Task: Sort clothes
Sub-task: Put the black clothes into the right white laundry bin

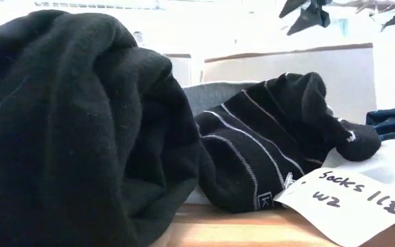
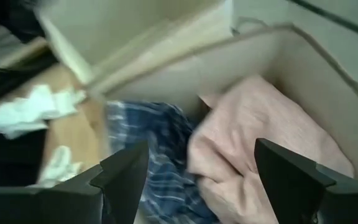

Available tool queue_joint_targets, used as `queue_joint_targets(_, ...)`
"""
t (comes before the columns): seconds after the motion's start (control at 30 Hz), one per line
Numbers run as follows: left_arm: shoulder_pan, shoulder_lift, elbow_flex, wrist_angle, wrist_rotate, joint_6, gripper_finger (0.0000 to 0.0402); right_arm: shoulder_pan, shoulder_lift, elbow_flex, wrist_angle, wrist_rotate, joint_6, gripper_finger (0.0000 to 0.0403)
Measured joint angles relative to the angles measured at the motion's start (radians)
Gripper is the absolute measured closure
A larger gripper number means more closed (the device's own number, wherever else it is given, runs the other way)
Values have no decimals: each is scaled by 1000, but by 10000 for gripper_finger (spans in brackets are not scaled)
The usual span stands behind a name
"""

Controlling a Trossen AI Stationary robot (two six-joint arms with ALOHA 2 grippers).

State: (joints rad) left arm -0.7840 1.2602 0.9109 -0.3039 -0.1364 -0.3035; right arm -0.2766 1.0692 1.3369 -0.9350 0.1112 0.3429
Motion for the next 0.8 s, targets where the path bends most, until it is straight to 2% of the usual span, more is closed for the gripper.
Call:
queue_joint_targets(0.17, -1, 131, 0, 33, -6, -31, 131, 63, -25, 0, 8, 29, 7, 97)
queue_joint_targets(0.47, -1, 268, 1, 95, -62, -89, 65, 134, -2, 0, 1, 55, 7, 97)
queue_joint_targets(0.8, 12, 426, 5, 103, -146, -135, 62, 196, 31, 0, -2, 74, -1, 97)
